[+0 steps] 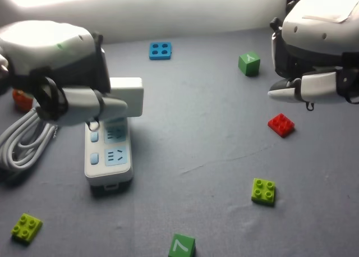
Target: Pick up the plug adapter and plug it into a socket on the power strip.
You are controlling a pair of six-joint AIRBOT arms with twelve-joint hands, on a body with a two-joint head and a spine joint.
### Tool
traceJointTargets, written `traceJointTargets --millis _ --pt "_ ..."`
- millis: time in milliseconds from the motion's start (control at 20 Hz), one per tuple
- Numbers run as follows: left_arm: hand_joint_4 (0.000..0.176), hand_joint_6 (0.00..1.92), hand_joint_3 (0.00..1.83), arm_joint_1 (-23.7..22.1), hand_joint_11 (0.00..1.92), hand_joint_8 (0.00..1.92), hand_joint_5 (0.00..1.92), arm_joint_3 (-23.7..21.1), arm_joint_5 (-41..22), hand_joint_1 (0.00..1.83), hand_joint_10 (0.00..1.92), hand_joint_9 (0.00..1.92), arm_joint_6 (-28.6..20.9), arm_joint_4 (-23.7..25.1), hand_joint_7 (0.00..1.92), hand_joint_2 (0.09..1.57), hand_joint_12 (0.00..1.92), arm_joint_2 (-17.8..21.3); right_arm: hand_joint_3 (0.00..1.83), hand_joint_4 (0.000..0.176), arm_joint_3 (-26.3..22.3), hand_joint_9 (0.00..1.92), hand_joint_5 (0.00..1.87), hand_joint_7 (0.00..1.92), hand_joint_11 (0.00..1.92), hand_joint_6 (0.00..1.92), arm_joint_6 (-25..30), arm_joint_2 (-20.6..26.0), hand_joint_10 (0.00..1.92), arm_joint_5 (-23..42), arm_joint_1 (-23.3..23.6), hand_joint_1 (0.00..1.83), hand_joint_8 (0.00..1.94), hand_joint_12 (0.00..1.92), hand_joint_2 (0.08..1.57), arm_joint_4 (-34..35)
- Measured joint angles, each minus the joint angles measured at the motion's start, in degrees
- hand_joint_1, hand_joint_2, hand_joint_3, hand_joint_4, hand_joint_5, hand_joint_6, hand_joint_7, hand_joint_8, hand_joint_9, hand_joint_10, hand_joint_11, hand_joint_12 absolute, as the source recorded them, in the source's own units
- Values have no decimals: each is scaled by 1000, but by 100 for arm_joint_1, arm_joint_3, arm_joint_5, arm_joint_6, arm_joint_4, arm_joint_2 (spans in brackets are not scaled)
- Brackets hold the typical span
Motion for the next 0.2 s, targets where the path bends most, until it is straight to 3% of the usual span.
traceJointTargets --millis 50,200 --pt "0 1921 0 0 1527 1921 1442 -22 11 1177 1921 1566 -2 13 1539 1361 1921 0 8 56 0 1519 1299 1468 1578 1921 22 0 1921 -26 0 818 1941 1921 1379 2" --pt "0 1921 0 17 1516 1921 1434 13 114 1182 1921 1581 2 17 1549 1320 1921 -4 8 77 2 1490 1300 1444 1546 1921 22 55 1921 170 0 734 1941 1921 1401 -2"
